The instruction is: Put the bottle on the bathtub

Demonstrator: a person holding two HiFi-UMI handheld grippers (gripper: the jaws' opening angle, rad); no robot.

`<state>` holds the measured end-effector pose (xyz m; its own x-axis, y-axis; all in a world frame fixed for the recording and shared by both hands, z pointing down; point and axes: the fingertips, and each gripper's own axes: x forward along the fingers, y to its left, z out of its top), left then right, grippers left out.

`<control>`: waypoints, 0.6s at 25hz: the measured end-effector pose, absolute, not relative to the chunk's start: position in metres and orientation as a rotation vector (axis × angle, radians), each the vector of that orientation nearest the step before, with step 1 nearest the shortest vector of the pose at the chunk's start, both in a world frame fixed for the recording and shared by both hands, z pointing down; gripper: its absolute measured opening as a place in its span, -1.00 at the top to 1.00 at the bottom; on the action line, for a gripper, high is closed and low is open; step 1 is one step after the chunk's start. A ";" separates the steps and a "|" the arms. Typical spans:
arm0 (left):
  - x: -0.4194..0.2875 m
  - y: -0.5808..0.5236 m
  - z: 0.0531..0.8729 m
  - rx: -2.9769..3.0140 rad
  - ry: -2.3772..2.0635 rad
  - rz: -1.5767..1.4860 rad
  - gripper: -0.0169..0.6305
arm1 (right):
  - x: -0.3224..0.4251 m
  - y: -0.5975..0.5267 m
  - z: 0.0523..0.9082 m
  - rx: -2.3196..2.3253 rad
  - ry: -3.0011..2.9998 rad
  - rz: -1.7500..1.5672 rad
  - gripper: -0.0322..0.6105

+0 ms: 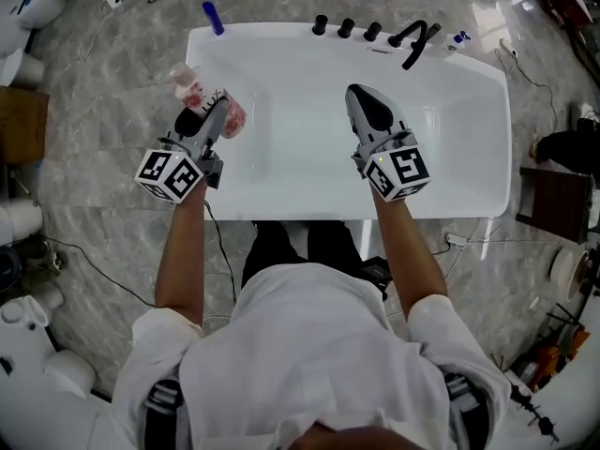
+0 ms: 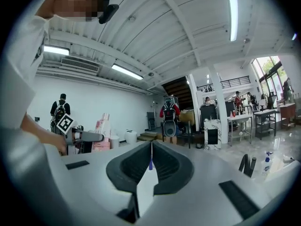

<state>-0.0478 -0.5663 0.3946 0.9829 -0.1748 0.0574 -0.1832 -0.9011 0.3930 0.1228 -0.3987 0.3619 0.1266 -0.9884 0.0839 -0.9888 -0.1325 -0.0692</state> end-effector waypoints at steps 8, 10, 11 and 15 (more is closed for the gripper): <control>0.020 -0.570 0.403 2.912 -0.396 0.058 0.24 | 0.198 -0.422 0.397 2.365 -2.076 0.150 0.85; 0.030 -0.580 0.409 2.941 -0.430 0.044 0.24 | 0.212 -0.431 0.410 2.365 -2.058 0.147 0.85; 0.035 -0.587 0.414 2.953 -0.436 0.046 0.24 | 0.217 -0.436 0.417 2.366 -2.044 0.141 0.85; 0.058 -0.613 0.453 2.972 -0.427 0.067 0.24 | 0.232 -0.453 0.449 2.359 -1.986 0.097 0.85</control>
<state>0.0583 -0.6130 0.4527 0.9587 -0.2772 0.0639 -0.2834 -0.9501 0.1301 0.2317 -0.4533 0.4494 0.1697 -0.9819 0.0846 -0.9854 -0.1701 0.0026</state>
